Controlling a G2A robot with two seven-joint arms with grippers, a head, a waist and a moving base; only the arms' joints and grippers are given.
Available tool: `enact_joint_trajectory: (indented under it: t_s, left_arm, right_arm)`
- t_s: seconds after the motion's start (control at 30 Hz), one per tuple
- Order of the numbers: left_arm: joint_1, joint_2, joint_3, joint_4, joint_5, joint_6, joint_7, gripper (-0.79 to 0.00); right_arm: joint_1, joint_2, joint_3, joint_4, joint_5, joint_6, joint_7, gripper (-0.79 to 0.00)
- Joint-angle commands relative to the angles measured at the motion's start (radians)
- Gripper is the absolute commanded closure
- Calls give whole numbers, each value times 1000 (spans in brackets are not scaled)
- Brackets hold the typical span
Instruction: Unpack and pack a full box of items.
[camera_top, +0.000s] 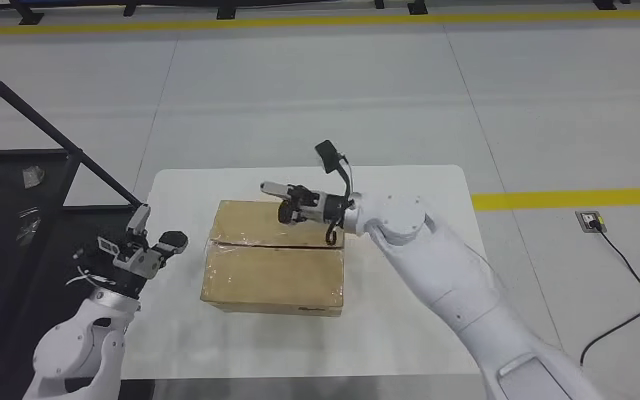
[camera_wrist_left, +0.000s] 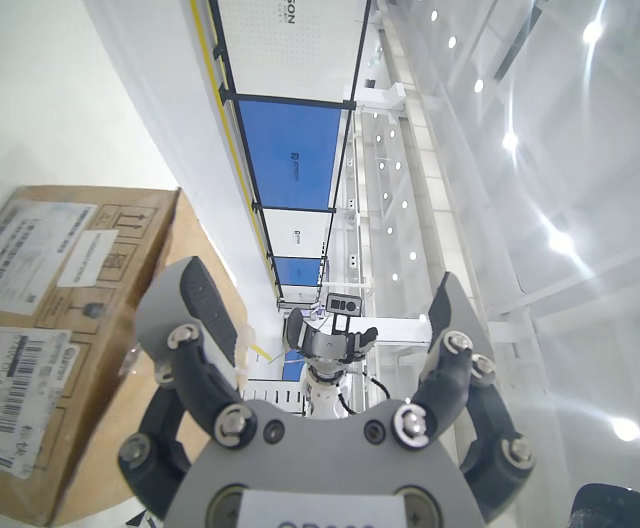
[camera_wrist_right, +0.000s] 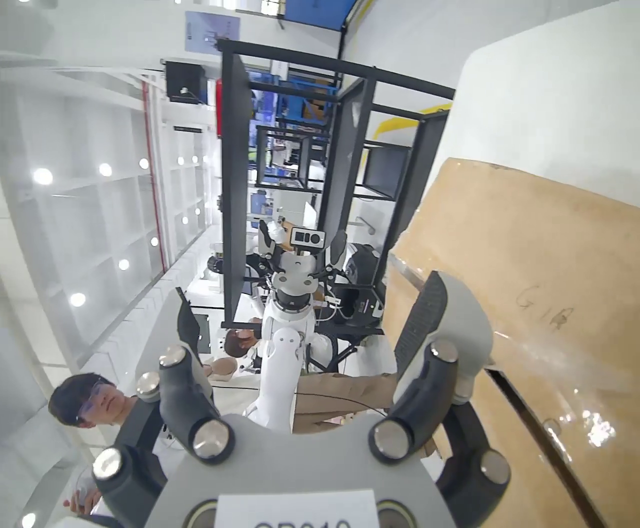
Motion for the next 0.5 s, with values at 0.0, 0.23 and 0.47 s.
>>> enact_joint_trajectory:
  t_s: [0.0,0.23,0.47]
  left_arm:
    - [-4,0,7,18,-1,0,-12,-785]
    - [-22,2,47,22,23,2,-66,-785]
    - [-25,3,68,-2,41,4,-80,-785]
  right_arm:
    - [30,-25,-33,61,11,5,-1,-785]
    - [80,-93,-111,191,-21,-24,-62,-785]
    - [93,-121,-137,239,-83,-35,-78,-785]
